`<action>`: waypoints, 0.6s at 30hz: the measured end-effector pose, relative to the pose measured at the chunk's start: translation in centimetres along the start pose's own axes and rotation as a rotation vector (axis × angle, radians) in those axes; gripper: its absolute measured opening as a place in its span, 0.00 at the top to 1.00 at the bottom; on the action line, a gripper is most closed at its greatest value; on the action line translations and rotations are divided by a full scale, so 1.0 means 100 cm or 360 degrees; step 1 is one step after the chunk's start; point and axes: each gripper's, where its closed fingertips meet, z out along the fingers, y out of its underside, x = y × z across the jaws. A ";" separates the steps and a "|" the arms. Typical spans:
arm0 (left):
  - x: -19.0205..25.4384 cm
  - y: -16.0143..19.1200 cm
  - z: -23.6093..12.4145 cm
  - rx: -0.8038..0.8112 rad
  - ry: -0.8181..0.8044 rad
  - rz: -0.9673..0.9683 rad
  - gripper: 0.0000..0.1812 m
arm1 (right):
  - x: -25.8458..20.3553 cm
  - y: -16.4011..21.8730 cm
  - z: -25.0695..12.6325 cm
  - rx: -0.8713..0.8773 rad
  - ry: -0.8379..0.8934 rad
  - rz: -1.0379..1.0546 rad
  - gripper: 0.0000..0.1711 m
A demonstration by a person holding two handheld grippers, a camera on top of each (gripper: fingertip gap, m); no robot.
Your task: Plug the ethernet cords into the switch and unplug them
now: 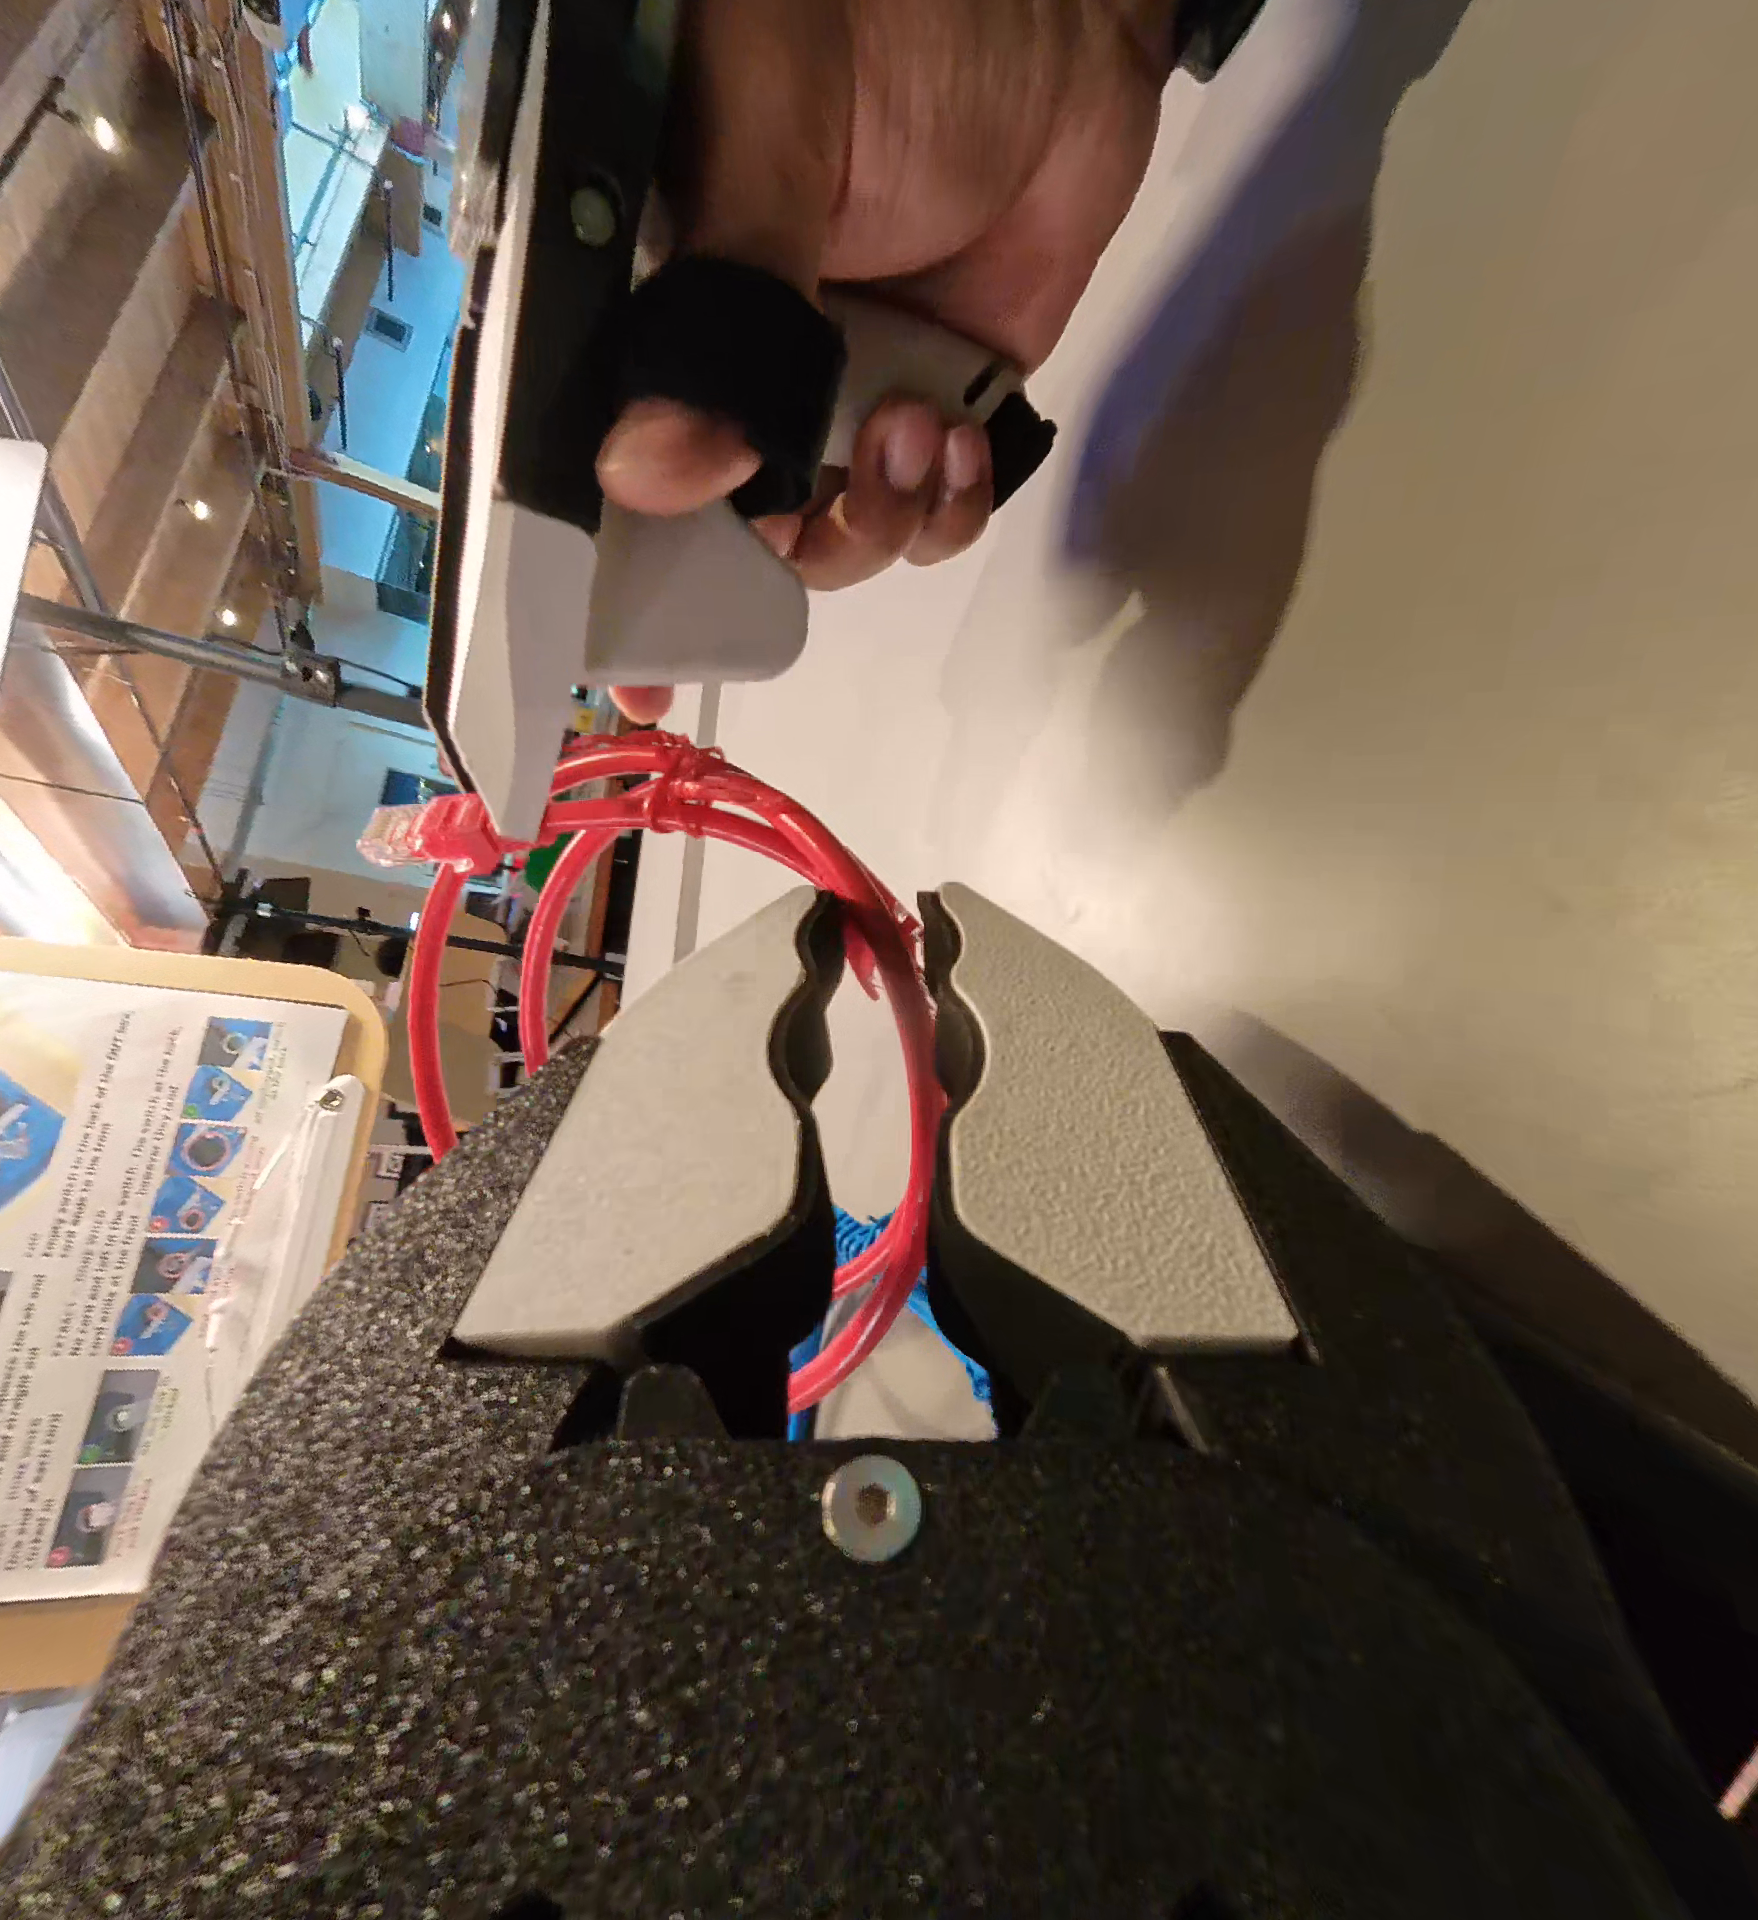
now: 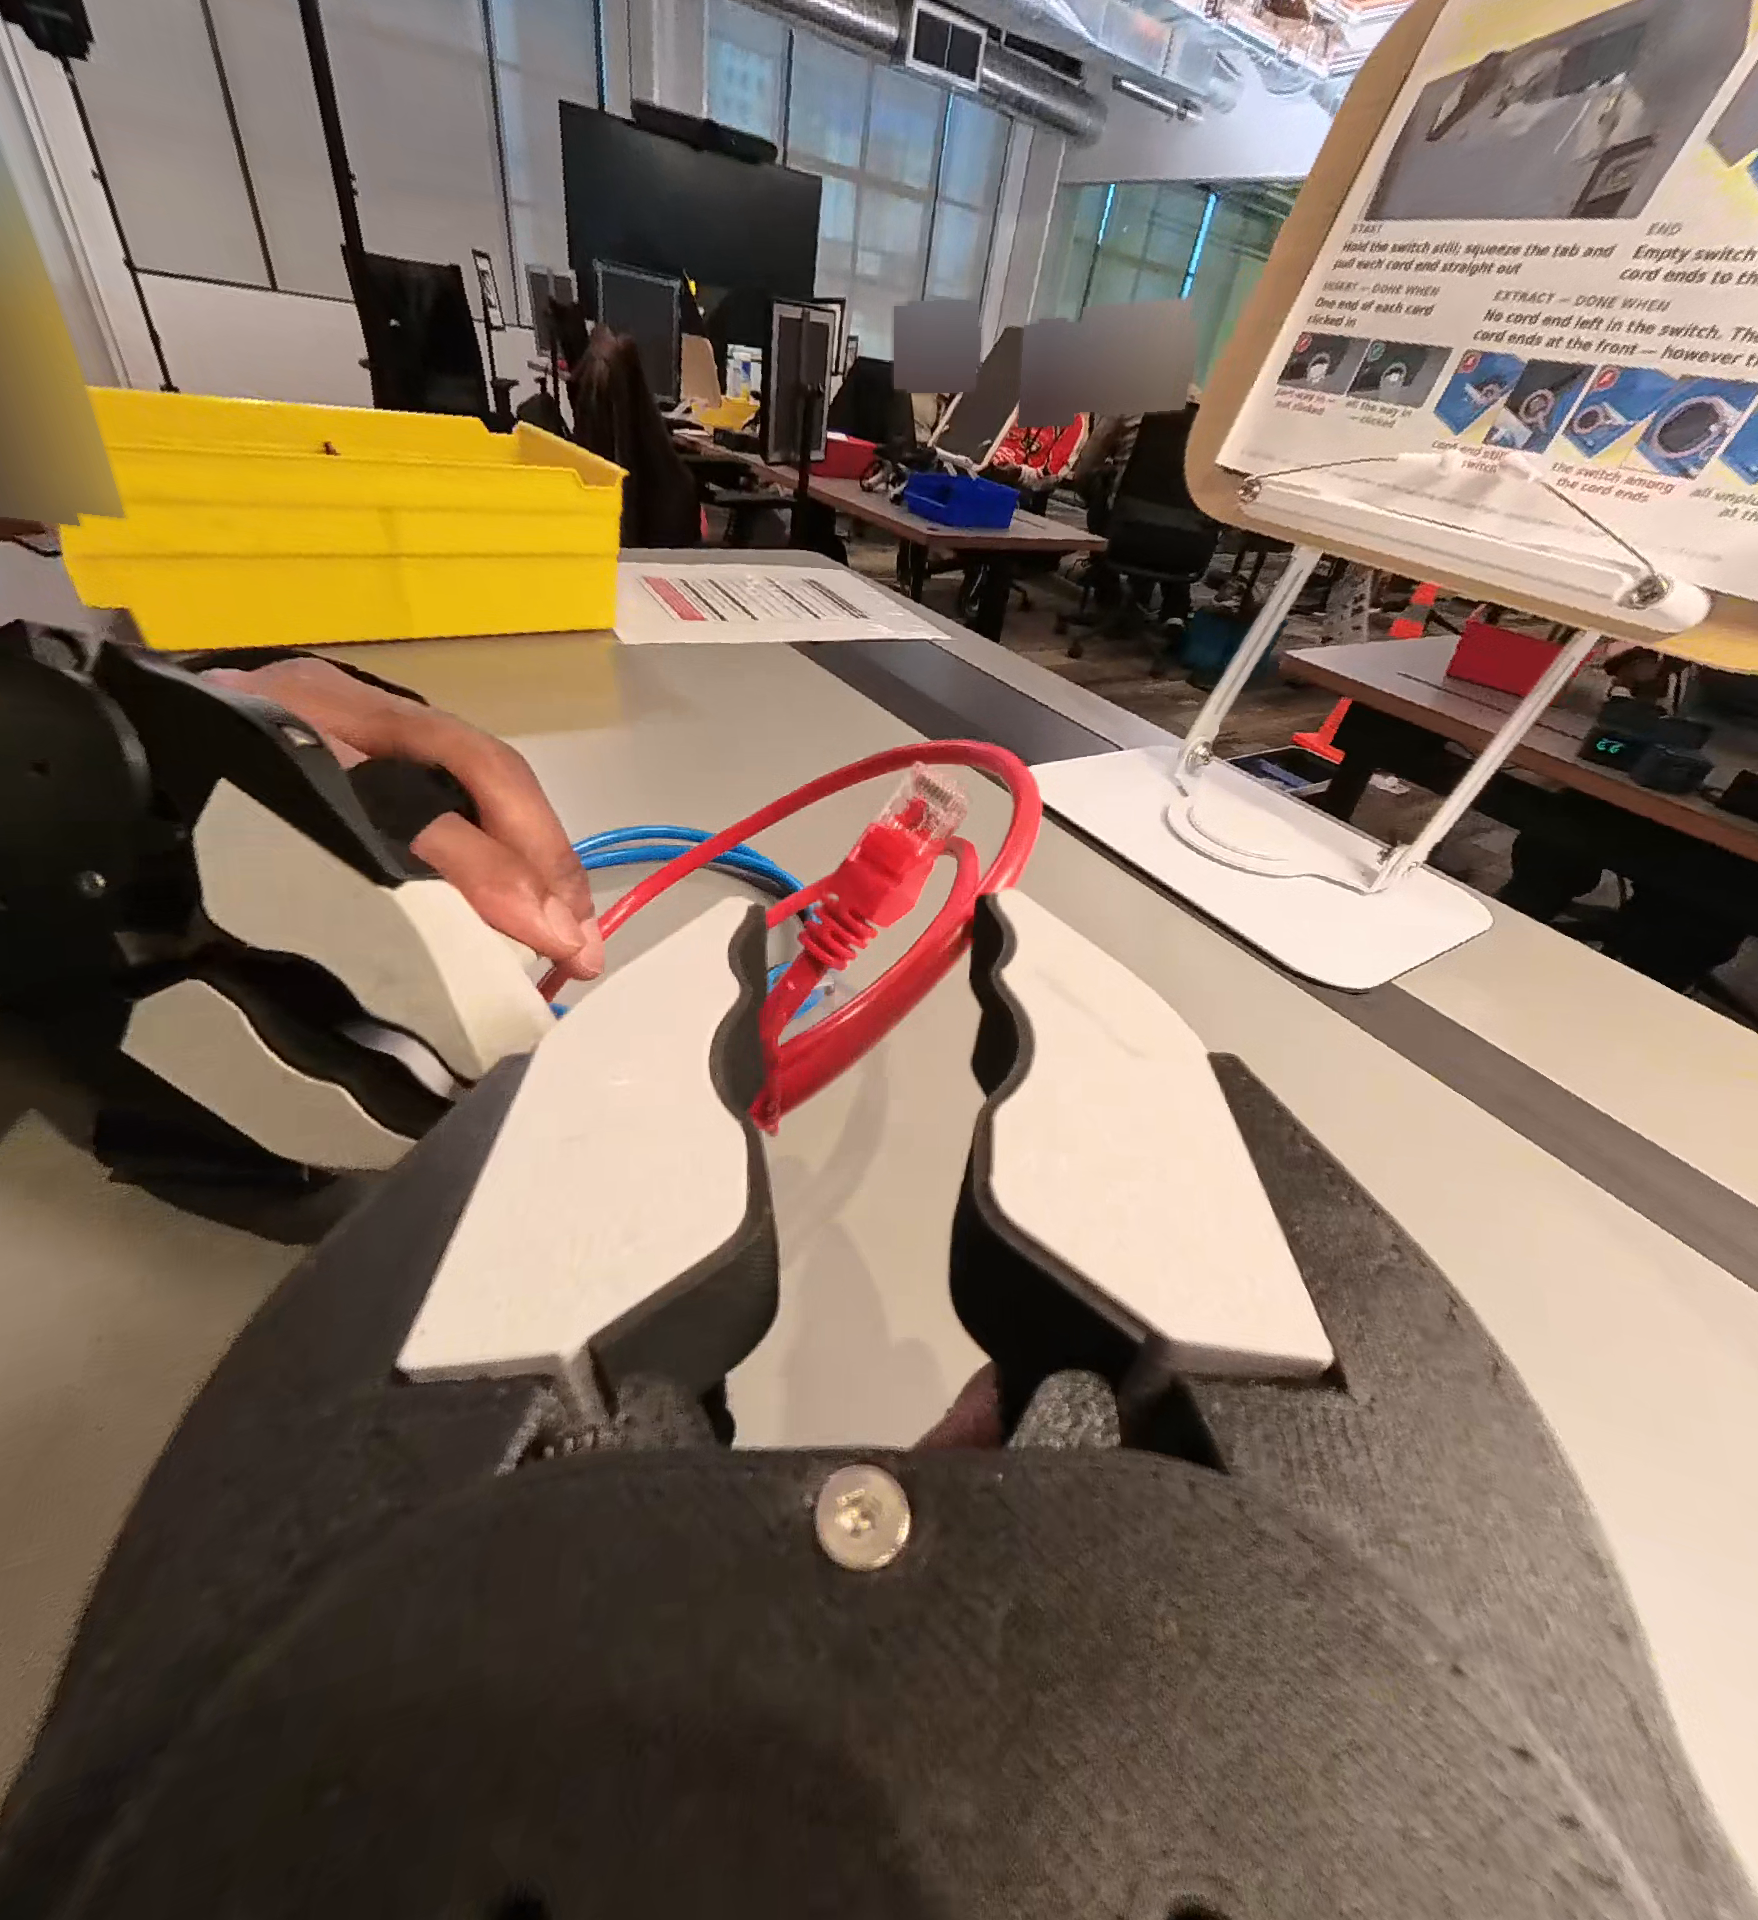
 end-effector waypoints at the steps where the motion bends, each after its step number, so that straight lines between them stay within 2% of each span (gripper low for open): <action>1: 0.001 -0.001 0.000 0.0003 -0.0003 0.0034 0.91 | -0.001 0.000 0.001 -0.0004 0.0011 -0.0004 0.77; 3: 0.002 -0.003 0.000 0.0003 -0.0008 0.0084 0.92 | -0.001 0.000 0.003 -0.0019 0.0043 -0.0025 0.77; 6: 0.003 -0.004 -0.001 0.0014 -0.0006 0.0129 0.94 | 0.003 0.006 0.006 -0.0098 0.0153 -0.0124 0.84; 10: 0.003 -0.001 0.000 -0.0010 -0.0018 0.0156 0.94 | 0.006 0.010 0.007 -0.0148 0.0245 -0.0215 0.86; 14: -0.005 0.001 -0.002 0.0016 -0.0064 0.0023 0.93 | 0.010 0.008 0.007 -0.0165 0.0346 -0.0366 0.86; 18: -0.027 -0.002 -0.011 0.0120 -0.0166 -0.0264 0.88 | 0.019 -0.001 0.000 -0.0162 0.0564 -0.0723 0.88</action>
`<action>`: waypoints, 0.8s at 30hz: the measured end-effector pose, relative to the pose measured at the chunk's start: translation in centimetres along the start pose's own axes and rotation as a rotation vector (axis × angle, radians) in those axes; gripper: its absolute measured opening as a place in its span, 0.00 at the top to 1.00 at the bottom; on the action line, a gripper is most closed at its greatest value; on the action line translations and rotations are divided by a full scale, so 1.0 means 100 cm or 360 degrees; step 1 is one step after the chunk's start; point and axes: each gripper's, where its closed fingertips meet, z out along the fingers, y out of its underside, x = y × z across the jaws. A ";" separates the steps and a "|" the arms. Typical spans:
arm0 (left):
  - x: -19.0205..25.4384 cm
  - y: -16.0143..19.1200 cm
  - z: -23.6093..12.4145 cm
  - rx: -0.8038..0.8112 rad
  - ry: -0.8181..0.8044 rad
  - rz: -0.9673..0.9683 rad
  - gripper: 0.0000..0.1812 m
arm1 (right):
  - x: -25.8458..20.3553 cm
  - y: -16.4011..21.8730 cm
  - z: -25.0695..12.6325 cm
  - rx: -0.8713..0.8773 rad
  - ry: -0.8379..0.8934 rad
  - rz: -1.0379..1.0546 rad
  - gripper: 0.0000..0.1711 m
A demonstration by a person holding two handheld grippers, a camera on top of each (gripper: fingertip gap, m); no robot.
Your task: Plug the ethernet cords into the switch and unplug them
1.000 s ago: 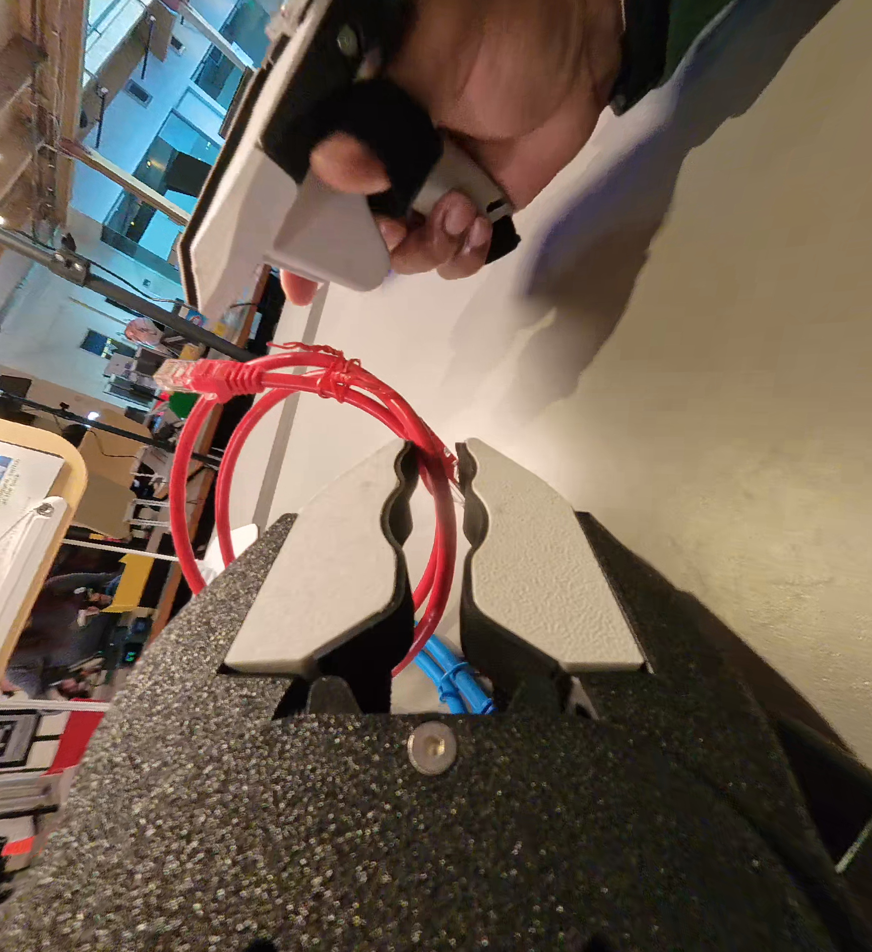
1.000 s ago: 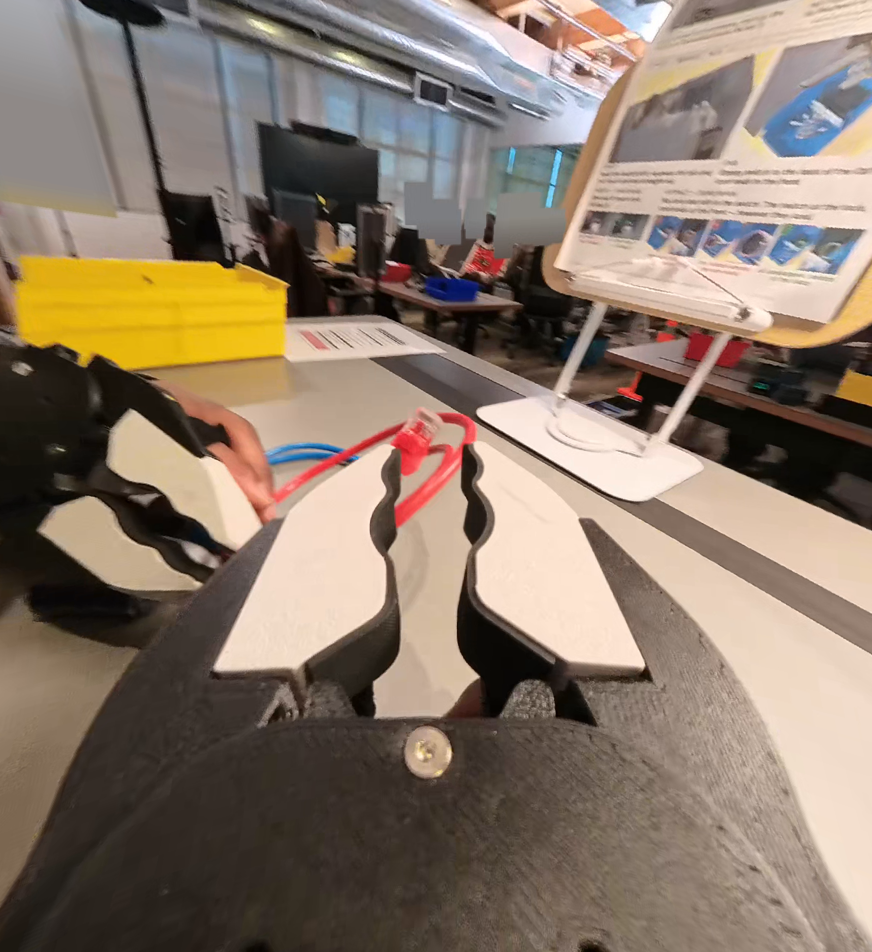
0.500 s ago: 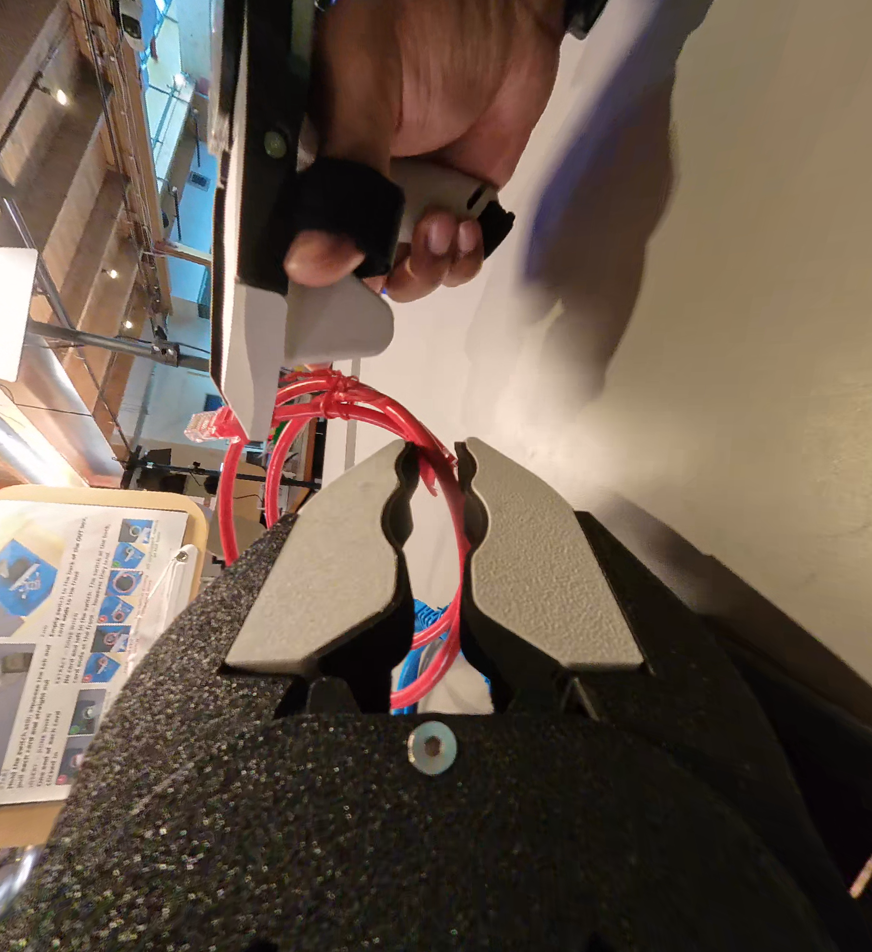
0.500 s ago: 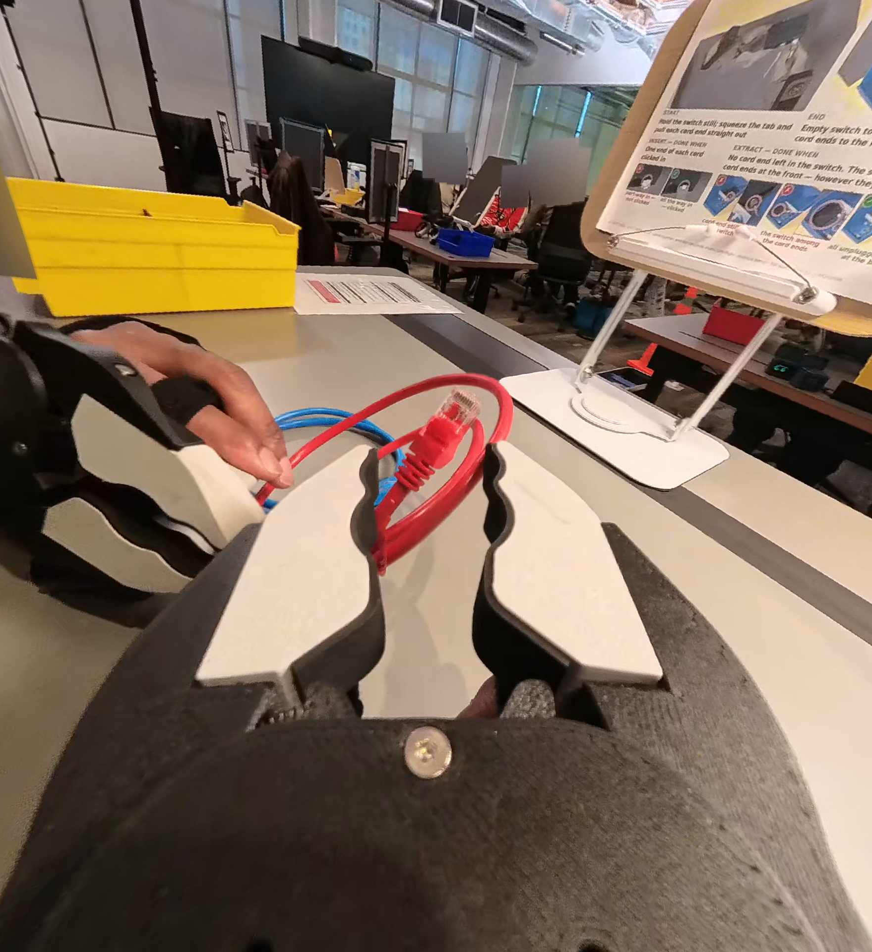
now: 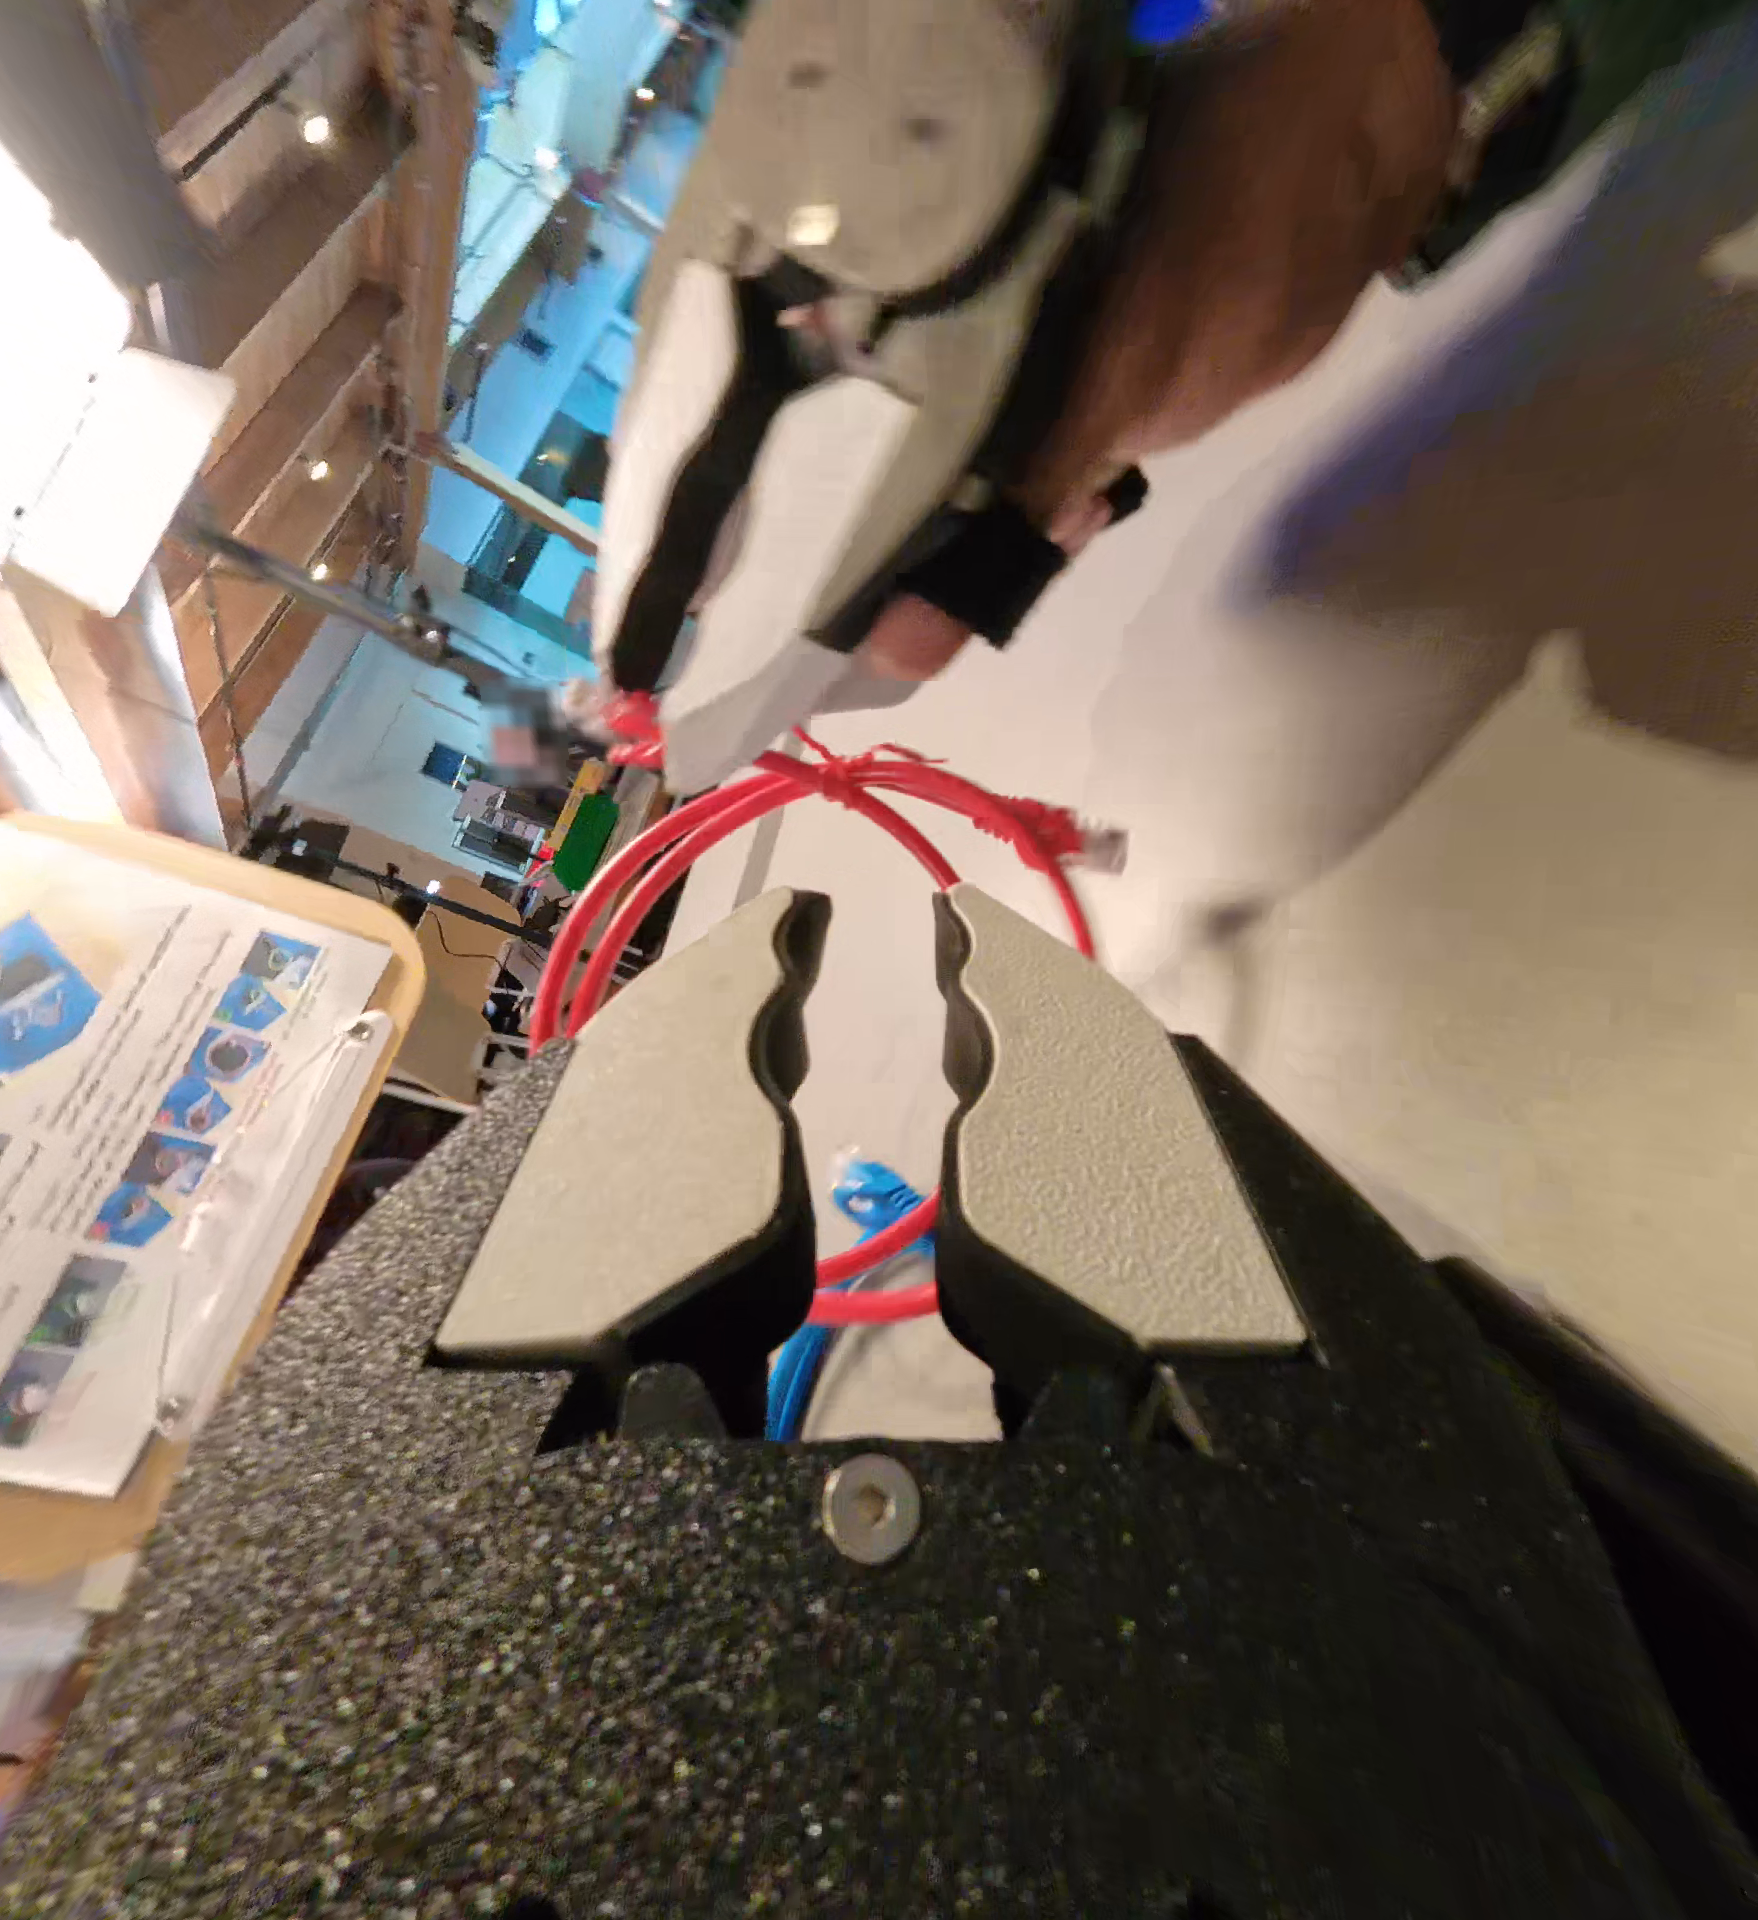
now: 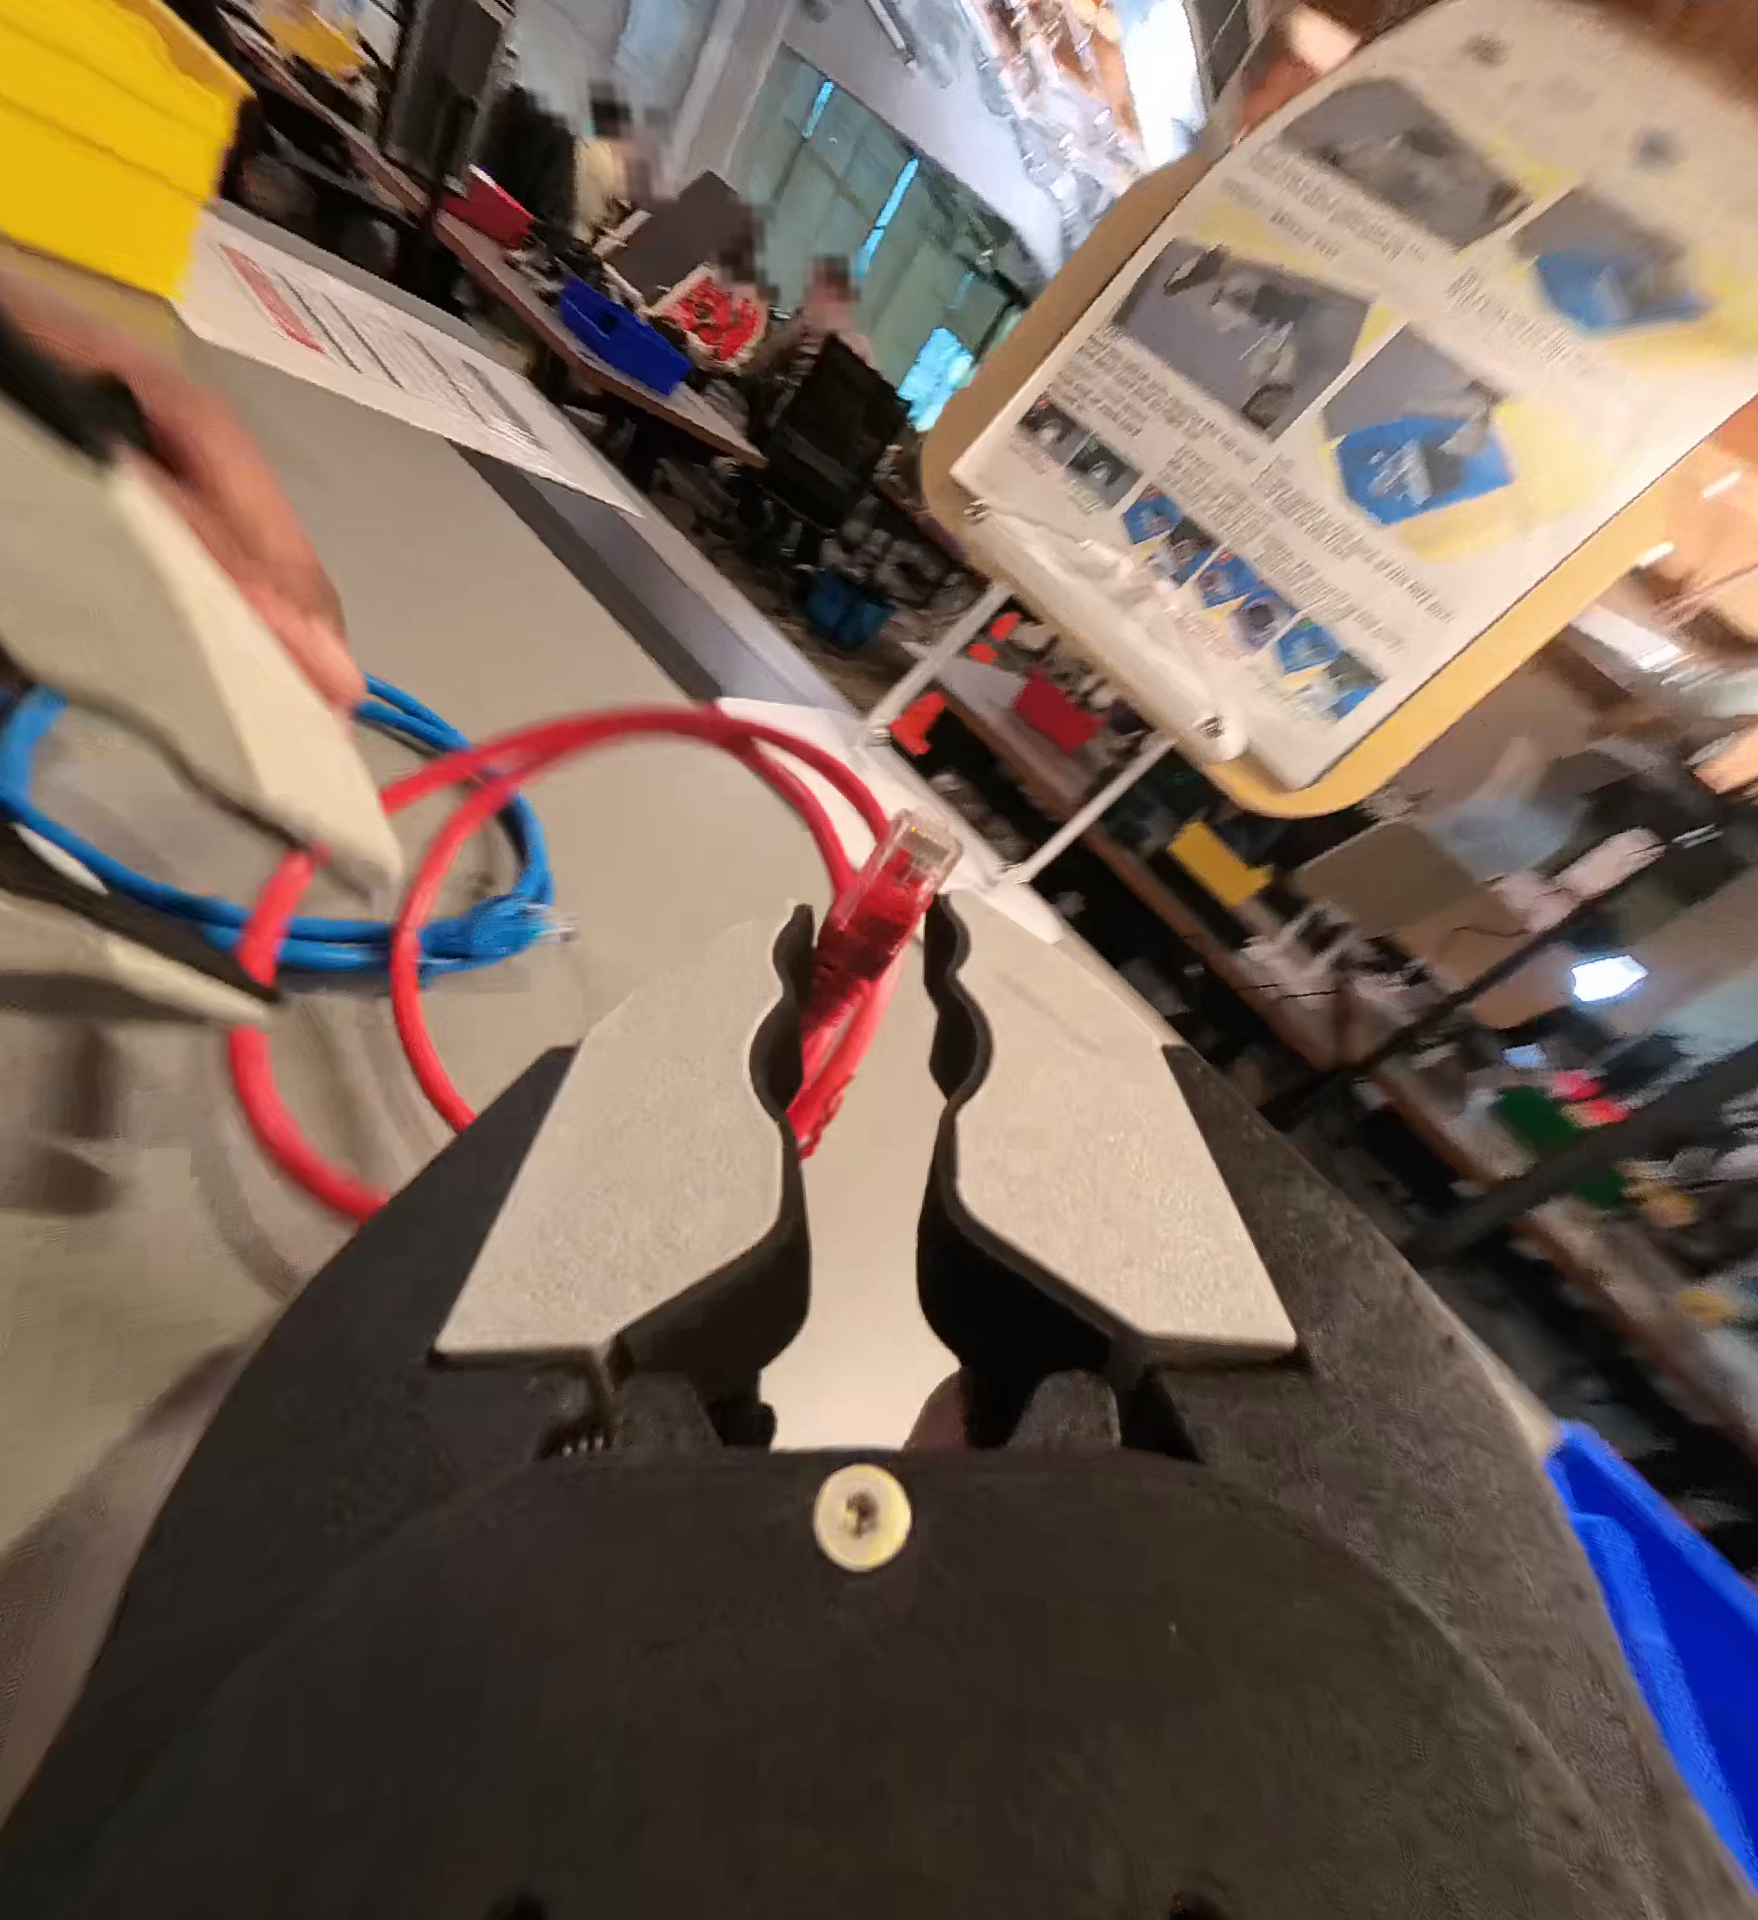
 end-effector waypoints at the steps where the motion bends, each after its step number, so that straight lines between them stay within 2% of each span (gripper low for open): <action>1: -0.008 -0.001 -0.002 0.0021 -0.0033 -0.0085 0.87 | 0.005 -0.002 -0.002 0.0007 0.0081 -0.0124 0.89; 5: -0.032 -0.007 -0.007 0.0106 -0.0074 -0.0523 0.87 | 0.012 -0.014 -0.009 0.0052 0.0311 -0.0585 0.90; 9: -0.046 -0.010 -0.009 0.0168 -0.0074 -0.0866 0.87 | 0.002 -0.017 -0.008 0.0069 0.0293 -0.0632 0.90; 14: -0.055 -0.020 -0.012 0.0157 -0.0068 -0.1029 0.90 | -0.008 -0.022 -0.007 0.0082 0.0335 -0.0797 0.90; 17: -0.053 -0.037 -0.014 0.0149 0.0041 -0.1214 0.93 | -0.013 -0.026 -0.005 0.0063 0.0393 -0.0907 0.90; 21: -0.045 -0.049 -0.013 0.0030 0.0198 -0.1416 0.93 | -0.022 -0.034 -0.005 0.0070 0.0432 -0.1006 0.90; 24: -0.048 -0.029 -0.012 -0.0163 0.0102 -0.1529 0.87 | -0.029 -0.040 -0.006 0.0107 0.0439 -0.1062 0.90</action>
